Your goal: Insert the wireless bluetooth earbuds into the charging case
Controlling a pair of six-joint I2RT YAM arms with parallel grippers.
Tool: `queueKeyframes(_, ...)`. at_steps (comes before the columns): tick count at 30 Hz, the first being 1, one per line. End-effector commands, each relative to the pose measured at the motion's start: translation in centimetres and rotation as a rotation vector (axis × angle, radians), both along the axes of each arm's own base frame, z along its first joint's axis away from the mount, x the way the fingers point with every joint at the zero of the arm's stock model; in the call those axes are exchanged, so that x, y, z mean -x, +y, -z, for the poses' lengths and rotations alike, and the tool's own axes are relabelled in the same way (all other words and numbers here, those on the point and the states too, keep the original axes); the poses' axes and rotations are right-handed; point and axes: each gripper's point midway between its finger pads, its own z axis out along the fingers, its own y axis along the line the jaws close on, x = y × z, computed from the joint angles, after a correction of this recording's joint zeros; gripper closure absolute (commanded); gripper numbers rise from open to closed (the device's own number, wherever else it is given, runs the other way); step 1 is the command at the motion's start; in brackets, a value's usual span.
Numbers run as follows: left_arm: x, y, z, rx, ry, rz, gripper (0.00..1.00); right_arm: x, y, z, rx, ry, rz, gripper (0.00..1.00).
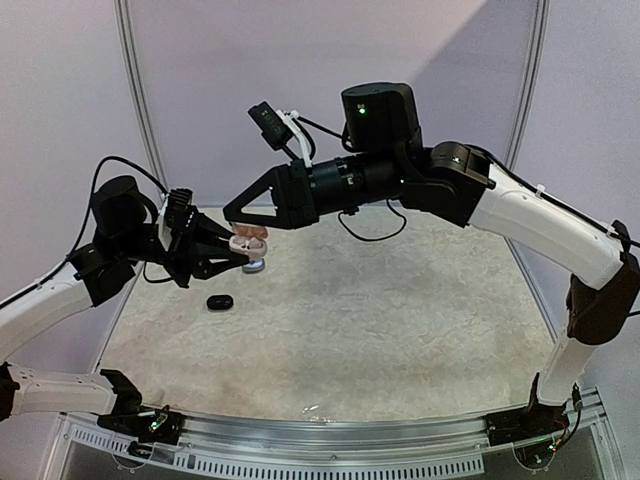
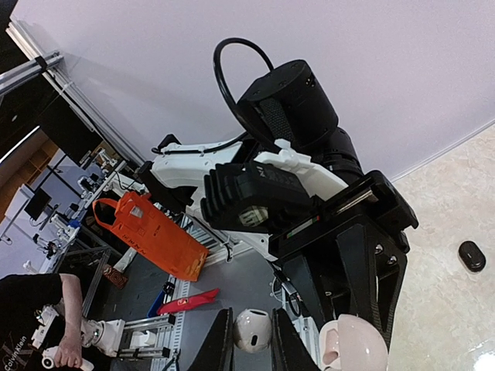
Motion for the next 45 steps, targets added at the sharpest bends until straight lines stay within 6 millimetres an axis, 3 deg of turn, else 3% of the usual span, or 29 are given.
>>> queueKeyframes(1,0.4,-0.1,-0.3,-0.005,-0.026,0.004,1.0,1.0,-1.5,-2.2,-0.025,-0.037,0.012,0.99)
queueKeyframes(4,0.4,-0.1,-0.5,-0.002,-0.026,0.005,1.0,1.9,-1.0,-1.5,-0.007,-0.025,-0.01,0.99)
queueKeyframes(13,0.7,-0.1,-0.5,-0.002,-0.014,0.019,1.0,0.7,-0.7,1.3,0.075,-0.043,0.048,1.0)
queueKeyframes(45,0.7,-0.3,-0.7,0.005,0.019,0.011,1.0,-0.6,-0.3,4.9,0.18,-0.086,0.092,1.0)
